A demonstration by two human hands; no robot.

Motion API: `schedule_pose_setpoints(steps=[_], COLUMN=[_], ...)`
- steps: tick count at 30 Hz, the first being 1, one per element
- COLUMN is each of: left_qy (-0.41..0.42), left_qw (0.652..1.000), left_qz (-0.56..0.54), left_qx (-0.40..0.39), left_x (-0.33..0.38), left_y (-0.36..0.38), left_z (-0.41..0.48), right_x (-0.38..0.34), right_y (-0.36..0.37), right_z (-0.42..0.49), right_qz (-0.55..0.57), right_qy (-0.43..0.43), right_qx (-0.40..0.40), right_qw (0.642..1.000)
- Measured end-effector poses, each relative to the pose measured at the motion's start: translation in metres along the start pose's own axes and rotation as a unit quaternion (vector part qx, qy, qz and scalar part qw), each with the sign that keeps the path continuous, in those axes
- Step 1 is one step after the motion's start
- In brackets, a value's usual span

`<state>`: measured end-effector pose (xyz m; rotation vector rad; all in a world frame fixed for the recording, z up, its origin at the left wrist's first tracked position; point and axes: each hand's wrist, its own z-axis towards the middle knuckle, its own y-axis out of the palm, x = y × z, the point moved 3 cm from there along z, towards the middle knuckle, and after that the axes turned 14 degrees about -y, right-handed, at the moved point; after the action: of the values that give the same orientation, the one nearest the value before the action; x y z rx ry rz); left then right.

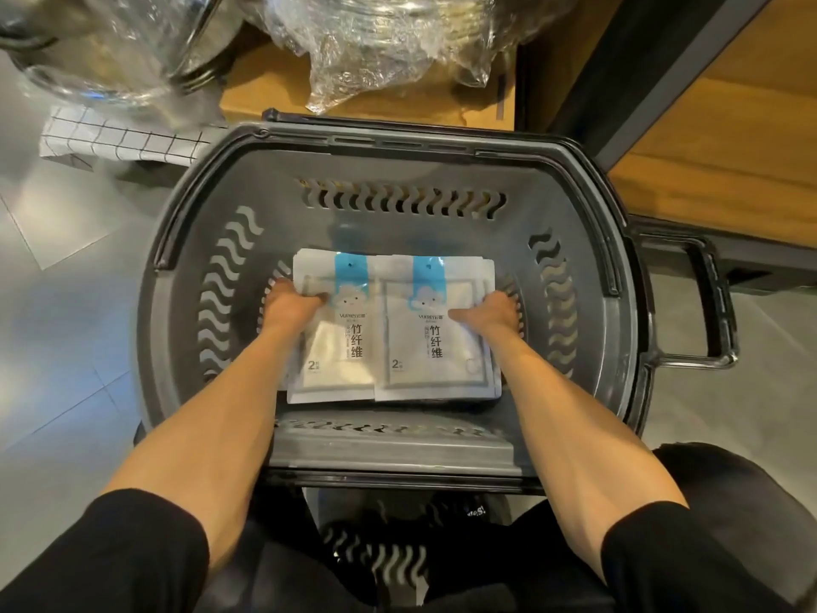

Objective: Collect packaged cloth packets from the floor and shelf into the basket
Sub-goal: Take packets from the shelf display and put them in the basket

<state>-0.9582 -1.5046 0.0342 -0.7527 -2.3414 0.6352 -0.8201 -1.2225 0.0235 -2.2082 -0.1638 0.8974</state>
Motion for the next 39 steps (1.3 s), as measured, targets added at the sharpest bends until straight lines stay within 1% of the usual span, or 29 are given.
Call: schedule_pose_setpoints(steps=[3, 5, 6, 9, 13, 17, 23, 27, 32, 37, 39], left_qy=[-0.005, -0.020, -0.023, -0.010, 0.016, 0.005, 0.005, 0.012, 0.014, 0.038, 0.054], left_qw=[0.995, 0.977, 0.970, 0.964, 0.955, 0.945, 0.940, 0.937, 0.931, 0.923, 0.923], left_qz=[-0.086, -0.175, -0.197, -0.197, -0.198, -0.222, -0.240, -0.250, -0.277, -0.304, -0.308], left_qx=[-0.055, -0.118, -0.141, -0.177, -0.221, -0.239, -0.242, -0.243, -0.238, -0.233, -0.224], left_x=[0.003, 0.005, 0.008, 0.023, 0.048, 0.058, 0.087, 0.119, 0.156, 0.185, 0.197], left_y=[0.003, -0.003, -0.010, -0.046, -0.104, -0.158, -0.231, -0.265, -0.272, -0.250, -0.240], left_z=[-0.012, -0.022, -0.030, -0.066, -0.129, -0.201, -0.337, -0.431, -0.534, -0.609, -0.630], right_x=[-0.002, -0.007, -0.011, -0.039, -0.089, -0.124, -0.185, -0.214, -0.225, -0.216, -0.213], right_y=[0.000, -0.003, -0.007, -0.037, -0.100, -0.163, -0.279, -0.368, -0.480, -0.571, -0.599], right_z=[-0.001, -0.004, -0.009, -0.039, -0.097, -0.169, -0.271, -0.321, -0.358, -0.376, -0.379], right_qz=[0.073, 0.146, 0.178, 0.247, 0.296, 0.292, 0.270, 0.276, 0.275, 0.276, 0.264], right_qy=[0.006, 0.000, -0.005, -0.039, -0.073, -0.080, -0.087, -0.107, -0.145, -0.199, -0.225], right_qx=[-0.017, -0.026, -0.036, -0.057, -0.046, -0.040, -0.036, -0.086, -0.112, -0.087, -0.065], right_qw=[0.997, 0.989, 0.983, 0.967, 0.951, 0.952, 0.958, 0.951, 0.944, 0.937, 0.936])
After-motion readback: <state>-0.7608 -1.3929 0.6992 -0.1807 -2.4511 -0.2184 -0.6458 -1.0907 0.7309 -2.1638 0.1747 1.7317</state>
